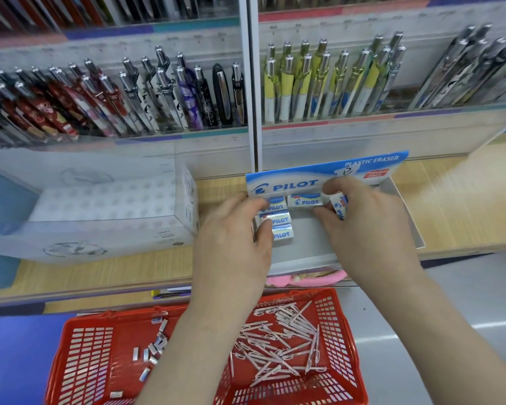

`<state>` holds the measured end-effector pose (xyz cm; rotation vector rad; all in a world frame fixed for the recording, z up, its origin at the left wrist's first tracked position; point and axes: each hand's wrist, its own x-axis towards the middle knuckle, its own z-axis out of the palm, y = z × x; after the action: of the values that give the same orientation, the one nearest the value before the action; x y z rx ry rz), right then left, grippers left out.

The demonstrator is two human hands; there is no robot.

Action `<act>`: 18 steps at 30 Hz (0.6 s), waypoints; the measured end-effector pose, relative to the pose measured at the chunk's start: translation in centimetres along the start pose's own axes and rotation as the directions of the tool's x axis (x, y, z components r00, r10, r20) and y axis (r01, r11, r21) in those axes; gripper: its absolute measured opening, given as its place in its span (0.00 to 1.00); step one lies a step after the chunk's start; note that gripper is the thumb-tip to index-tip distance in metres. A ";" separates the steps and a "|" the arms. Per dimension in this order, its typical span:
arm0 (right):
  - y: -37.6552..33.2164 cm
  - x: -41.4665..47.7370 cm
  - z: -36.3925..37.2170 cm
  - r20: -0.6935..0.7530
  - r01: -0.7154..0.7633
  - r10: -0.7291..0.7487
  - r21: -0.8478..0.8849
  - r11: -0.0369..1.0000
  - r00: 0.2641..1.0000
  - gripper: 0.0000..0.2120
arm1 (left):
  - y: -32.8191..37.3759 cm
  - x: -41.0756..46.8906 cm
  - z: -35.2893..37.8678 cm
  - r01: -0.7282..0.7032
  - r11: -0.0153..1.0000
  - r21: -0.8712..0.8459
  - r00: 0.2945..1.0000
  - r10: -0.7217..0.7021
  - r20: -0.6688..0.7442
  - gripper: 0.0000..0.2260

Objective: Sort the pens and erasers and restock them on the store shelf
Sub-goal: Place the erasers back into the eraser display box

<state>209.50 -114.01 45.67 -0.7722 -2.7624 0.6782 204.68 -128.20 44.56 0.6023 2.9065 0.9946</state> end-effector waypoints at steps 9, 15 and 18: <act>-0.6 0.2 0.5 0.054 -0.115 0.117 -0.053 0.992 0.992 0.07 | -0.2 0.2 0.0 -0.001 1.000 -0.023 1.000 0.000 -0.019 0.07; -0.2 0.2 -0.4 0.113 -0.093 0.089 0.033 0.995 0.990 0.07 | -0.4 0.1 0.0 -0.026 0.998 -0.053 0.999 0.024 -0.045 0.08; 0.3 -0.2 -1.7 0.220 -0.201 0.126 0.367 0.908 0.967 0.13 | -0.4 -0.3 -0.2 -0.015 0.995 -0.096 0.999 0.010 -0.052 0.10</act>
<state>210.33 -113.31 47.01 -0.8930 -2.6063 1.3499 204.82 -128.75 44.43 0.5999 2.8808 1.1609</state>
